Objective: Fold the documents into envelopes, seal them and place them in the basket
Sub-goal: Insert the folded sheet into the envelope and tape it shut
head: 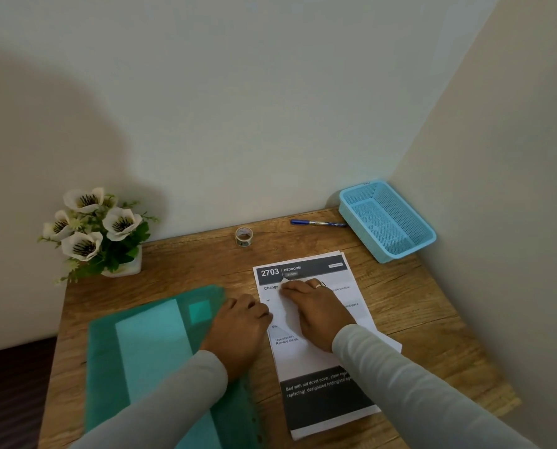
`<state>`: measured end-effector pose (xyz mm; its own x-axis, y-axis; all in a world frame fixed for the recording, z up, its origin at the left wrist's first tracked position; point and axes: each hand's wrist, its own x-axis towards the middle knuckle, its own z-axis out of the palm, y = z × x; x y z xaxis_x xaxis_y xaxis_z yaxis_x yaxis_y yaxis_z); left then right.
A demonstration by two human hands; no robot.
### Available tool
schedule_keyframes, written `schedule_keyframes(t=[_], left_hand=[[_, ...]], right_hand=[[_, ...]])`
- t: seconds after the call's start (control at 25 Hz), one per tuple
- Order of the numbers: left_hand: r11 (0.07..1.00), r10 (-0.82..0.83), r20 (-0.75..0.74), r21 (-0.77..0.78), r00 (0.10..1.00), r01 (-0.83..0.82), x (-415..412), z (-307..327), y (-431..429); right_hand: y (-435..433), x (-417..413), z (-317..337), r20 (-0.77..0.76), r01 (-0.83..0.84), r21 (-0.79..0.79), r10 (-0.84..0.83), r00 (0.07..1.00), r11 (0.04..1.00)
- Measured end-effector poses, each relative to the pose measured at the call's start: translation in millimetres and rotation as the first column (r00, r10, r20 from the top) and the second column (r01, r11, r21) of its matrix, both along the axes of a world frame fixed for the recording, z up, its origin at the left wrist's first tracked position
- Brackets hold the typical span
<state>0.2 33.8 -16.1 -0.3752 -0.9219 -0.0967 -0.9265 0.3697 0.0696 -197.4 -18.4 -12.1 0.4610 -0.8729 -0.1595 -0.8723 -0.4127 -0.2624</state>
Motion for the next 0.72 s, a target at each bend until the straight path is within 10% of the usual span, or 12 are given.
schedule_keyframes(t=[0.2,0.72], left_hand=[[0.999,0.040,-0.066,0.006,0.997,-0.040,2,-1,6],[0.999,0.019,-0.072,0.033,0.997,-0.017,5,1,3]], right_hand=[[24,19,4,-0.075,-0.204,-0.004,0.203,0.976,0.979],[3,13,17,-0.132,-0.119,0.001,0.118,0.984,0.993]])
